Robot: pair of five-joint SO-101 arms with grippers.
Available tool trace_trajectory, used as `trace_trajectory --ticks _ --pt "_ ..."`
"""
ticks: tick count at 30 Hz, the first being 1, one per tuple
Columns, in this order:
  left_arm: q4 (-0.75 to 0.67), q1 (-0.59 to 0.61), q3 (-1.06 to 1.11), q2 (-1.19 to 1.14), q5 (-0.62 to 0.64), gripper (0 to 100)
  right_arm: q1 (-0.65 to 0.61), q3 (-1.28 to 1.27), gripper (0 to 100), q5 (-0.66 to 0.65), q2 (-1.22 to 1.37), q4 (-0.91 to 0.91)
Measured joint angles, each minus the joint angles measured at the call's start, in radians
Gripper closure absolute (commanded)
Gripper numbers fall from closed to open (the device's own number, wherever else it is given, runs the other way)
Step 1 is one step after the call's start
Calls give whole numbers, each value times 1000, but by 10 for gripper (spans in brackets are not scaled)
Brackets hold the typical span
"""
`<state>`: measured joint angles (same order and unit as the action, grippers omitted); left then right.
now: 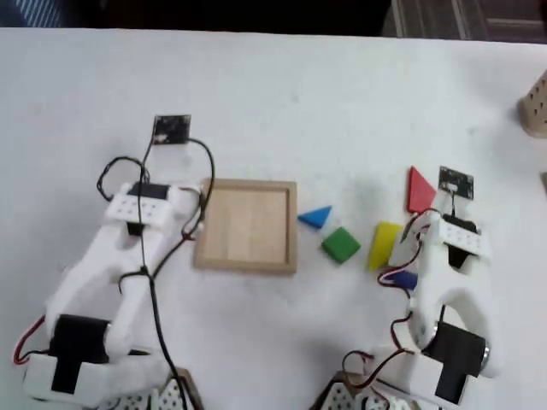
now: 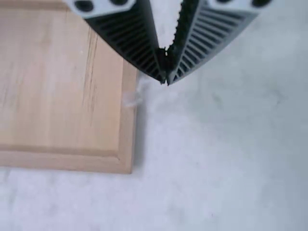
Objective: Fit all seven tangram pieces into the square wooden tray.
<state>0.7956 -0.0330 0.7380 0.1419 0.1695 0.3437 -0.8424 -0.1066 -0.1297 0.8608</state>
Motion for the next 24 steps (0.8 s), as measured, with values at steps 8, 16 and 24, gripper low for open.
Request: trace_trajectory --ticks 8,16,24 --pt "0 0 0 0 0 976 -92 29 808 -427 29 -54" --pt "0 0 0 0 0 976 -212 61 808 -698 -18 0" --pt "0 0 0 0 0 976 -117 48 805 -362 -304 175"
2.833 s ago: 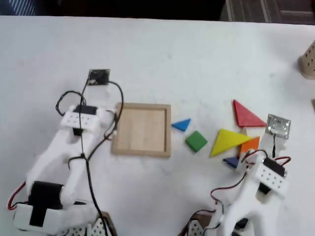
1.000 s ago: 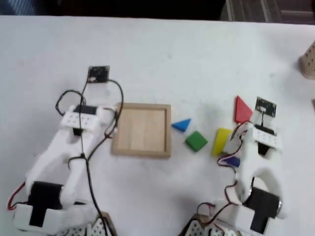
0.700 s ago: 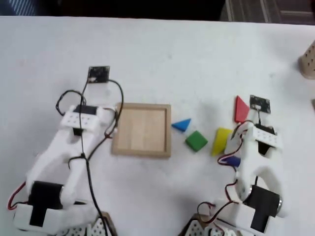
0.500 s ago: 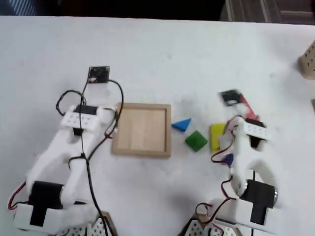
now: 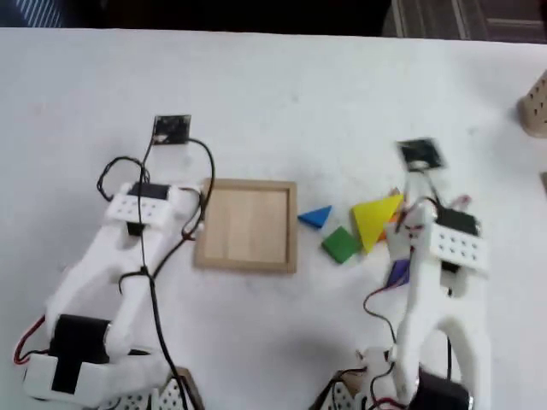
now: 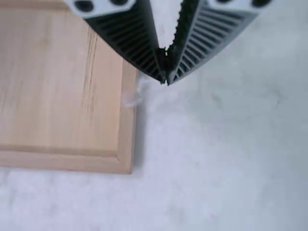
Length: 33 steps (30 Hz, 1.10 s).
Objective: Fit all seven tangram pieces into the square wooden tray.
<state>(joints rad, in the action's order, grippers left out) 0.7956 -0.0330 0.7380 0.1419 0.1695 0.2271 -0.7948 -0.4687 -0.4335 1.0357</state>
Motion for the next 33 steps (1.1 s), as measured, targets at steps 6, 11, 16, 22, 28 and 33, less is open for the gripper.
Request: trace_trajectory --ticks 6,11,16,22,28,33 --pt "0 0 0 0 0 976 69 -187 804 315 -199 -2" --pt "0 0 0 0 0 976 49 -328 804 459 -282 -109" --pt "0 0 0 0 0 976 11 -387 803 474 -255 -203" --pt "0 0 0 0 0 976 2 -358 727 480 -123 -215" --pt "0 0 0 -3 0 976 5 -293 715 480 -20 -161" --pt "-31 0 -2 -80 0 976 6 -265 715 480 35 -160"
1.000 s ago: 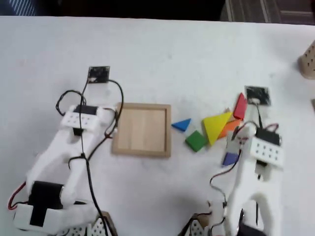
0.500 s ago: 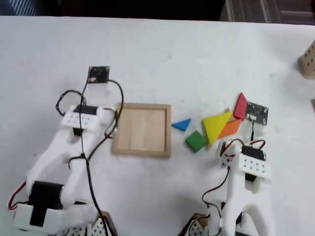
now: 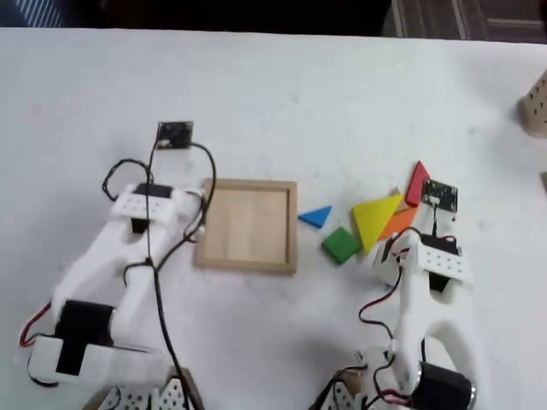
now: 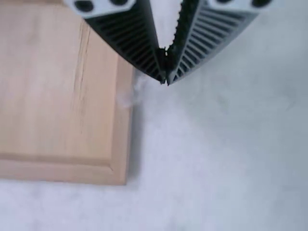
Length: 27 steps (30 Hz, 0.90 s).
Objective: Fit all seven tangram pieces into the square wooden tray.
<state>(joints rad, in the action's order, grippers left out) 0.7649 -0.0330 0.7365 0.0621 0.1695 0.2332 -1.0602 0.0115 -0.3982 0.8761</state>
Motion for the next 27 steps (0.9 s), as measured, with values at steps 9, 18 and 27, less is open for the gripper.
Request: trace_trajectory --ticks 9,18,27 --pt "-31 0 0 -18 0 976 -2 49 715 -2 106 -17" --pt "-31 0 0 -18 0 976 6 71 759 -41 121 -38" --pt "-31 0 0 -18 0 976 21 72 792 -68 121 -41"
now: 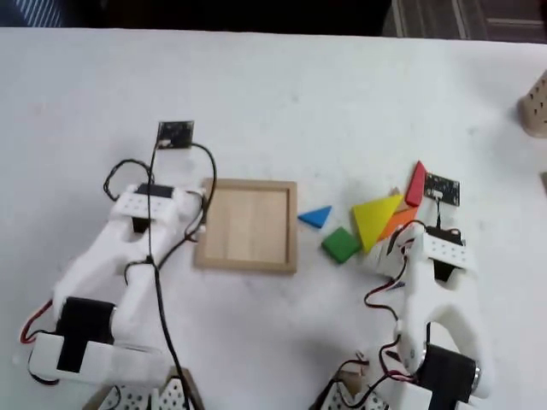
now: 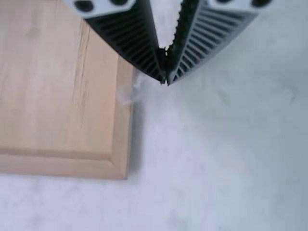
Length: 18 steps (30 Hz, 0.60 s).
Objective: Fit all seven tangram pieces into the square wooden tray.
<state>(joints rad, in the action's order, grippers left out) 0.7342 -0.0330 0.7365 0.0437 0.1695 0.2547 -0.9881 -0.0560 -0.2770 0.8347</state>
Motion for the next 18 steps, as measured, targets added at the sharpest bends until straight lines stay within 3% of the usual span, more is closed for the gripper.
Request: trace_trajectory --ticks 10,15,18 --pt "0 0 0 0 0 976 0 0 800 0 0 0" --pt "0 0 0 0 0 976 2 0 913 0 -2 0" --pt "0 0 0 0 0 976 3 2 931 0 -2 0"
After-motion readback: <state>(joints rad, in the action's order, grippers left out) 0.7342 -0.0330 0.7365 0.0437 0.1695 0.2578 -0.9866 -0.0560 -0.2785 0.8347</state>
